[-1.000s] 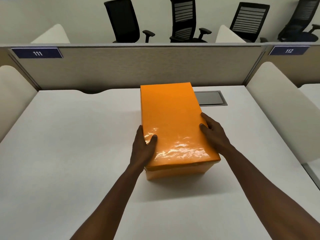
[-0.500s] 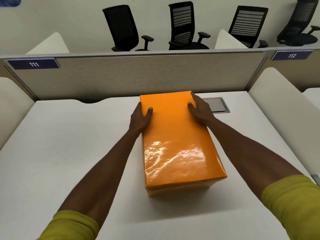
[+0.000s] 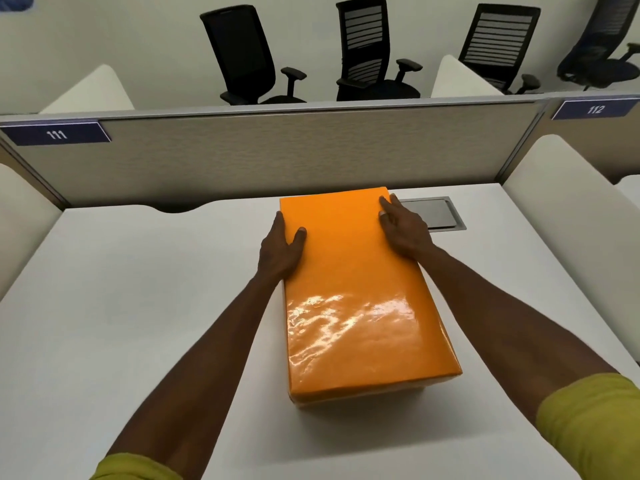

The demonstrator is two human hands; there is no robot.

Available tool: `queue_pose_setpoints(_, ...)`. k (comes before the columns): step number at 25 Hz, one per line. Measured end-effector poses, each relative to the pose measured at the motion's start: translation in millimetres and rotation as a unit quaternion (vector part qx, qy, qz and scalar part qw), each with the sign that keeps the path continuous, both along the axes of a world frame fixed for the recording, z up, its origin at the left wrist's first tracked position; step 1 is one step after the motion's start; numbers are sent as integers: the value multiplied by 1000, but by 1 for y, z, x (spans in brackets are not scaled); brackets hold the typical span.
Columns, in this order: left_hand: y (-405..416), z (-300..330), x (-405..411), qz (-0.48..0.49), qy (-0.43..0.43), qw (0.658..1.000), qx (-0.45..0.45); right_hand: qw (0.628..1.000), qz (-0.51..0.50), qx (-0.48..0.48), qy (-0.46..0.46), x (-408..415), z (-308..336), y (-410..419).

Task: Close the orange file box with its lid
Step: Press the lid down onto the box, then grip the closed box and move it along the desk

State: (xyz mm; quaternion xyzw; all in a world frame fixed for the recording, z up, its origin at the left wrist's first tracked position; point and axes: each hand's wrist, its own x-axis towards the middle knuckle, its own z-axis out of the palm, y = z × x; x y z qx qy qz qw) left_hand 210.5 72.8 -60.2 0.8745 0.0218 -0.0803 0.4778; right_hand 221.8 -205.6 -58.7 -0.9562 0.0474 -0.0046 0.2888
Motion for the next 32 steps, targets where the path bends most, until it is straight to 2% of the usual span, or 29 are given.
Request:
queue_pose_setpoints(4, 12, 8, -48, 62, 48, 988, -132, 970, -86, 223, 51, -63, 16, -12)
queue_pose_setpoints(6, 20, 0, -100, 80, 67, 975, -197, 956, -101, 263, 86, -114, 6, -15)
queue_pose_setpoints(9, 19, -6, -145, 28, 103, 958, -266, 941, -98, 295, 136, -150, -8, -8)
queue_pose_setpoints(15, 4, -3, -151, 31, 95, 963, -249, 923, -77, 364, 95, -157, -8, 2)
queue_pose_setpoints(18, 9, 1, -147, 25, 94, 963, -253, 892, -143, 414, 106, -157, -3, -1)
queue_pose_setpoints(20, 18, -1, -162, 44, 95, 955, -279, 869, -193, 449, 82, -176, -3, -2)
queue_pose_setpoints(22, 31, -10, -194, 28, 88, 950, -297, 866, -190, 457, 68, -211, -5, 0)
queue_pose_setpoints(25, 32, -33, -222, -37, 66, 962, -262, 871, -163, 458, 74, -247, -11, 3)
queue_pose_setpoints(32, 28, -33, -222, -48, 47, 975, -213, 857, -123, 494, 72, -262, -22, 19)
